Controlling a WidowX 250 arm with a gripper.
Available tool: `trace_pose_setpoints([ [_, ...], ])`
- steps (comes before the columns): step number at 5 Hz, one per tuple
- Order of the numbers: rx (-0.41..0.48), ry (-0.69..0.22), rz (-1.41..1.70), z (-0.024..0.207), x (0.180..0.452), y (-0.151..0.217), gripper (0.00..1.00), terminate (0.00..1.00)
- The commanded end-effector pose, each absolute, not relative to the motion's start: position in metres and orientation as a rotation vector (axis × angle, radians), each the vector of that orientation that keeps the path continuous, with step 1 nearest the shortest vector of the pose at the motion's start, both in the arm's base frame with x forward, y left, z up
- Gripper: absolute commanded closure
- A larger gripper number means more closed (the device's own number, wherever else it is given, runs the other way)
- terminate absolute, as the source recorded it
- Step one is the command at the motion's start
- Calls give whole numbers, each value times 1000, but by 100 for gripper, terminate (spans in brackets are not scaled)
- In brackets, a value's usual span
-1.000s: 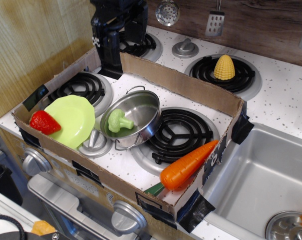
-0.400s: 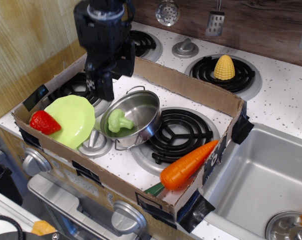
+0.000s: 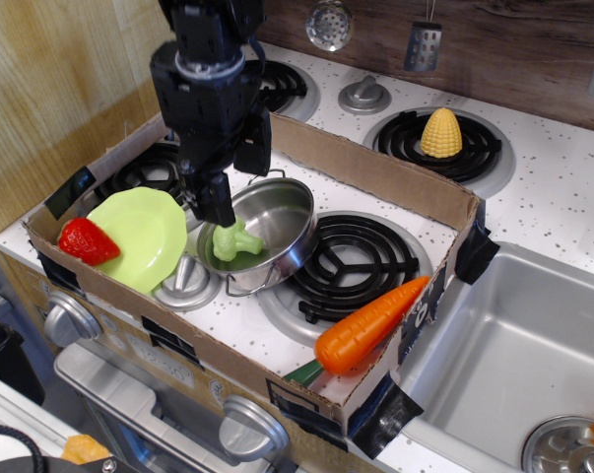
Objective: Take broccoli out of pan
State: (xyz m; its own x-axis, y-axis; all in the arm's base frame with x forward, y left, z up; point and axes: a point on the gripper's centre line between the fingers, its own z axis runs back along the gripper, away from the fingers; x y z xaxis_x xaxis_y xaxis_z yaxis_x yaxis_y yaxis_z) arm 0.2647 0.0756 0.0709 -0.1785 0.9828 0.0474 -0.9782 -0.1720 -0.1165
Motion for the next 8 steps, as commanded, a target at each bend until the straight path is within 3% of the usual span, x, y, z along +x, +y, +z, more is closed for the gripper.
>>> trace_pose_setpoints([
  [1,-90,-179,1762,60,273,77,0,0],
  [8,-62,-188,1820,15,280,93,0,0],
])
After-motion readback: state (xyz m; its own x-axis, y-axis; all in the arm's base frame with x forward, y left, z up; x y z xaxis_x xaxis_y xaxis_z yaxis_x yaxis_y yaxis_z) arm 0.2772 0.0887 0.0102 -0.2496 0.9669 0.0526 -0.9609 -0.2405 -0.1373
